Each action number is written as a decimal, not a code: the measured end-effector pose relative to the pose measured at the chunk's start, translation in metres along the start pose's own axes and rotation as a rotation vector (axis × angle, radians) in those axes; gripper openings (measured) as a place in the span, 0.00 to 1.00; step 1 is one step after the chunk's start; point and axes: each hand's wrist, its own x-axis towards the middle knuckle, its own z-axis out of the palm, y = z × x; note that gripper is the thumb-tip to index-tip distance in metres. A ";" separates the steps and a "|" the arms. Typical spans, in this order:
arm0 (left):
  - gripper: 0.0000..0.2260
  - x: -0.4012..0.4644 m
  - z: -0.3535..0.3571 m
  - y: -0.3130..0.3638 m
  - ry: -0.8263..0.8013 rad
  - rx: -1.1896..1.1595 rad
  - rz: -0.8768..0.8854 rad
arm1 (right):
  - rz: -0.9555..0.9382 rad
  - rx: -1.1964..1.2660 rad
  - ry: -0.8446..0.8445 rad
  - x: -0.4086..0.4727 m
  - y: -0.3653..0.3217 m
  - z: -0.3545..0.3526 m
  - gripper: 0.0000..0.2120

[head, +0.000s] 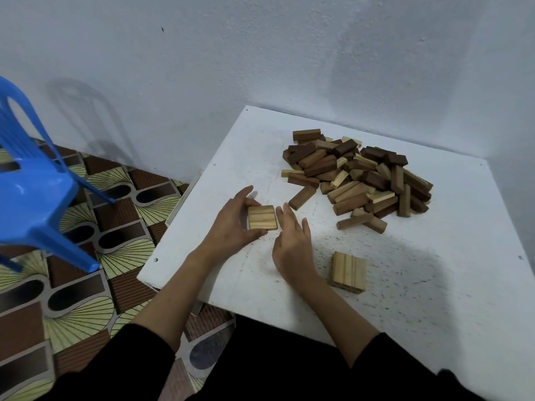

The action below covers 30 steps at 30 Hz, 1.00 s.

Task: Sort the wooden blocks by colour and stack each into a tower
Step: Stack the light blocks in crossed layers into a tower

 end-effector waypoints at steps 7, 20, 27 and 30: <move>0.41 -0.002 -0.006 0.026 -0.002 -0.025 -0.041 | 0.110 0.338 -0.184 0.014 -0.024 -0.043 0.33; 0.40 -0.014 0.046 0.107 -0.237 -0.151 0.235 | -0.029 0.186 -0.273 -0.010 0.025 -0.168 0.37; 0.39 -0.030 0.081 0.114 -0.404 -0.166 0.219 | -0.006 0.068 -0.234 -0.052 0.058 -0.175 0.36; 0.38 -0.033 0.082 0.116 -0.422 -0.182 0.225 | 0.007 0.034 -0.238 -0.057 0.064 -0.171 0.35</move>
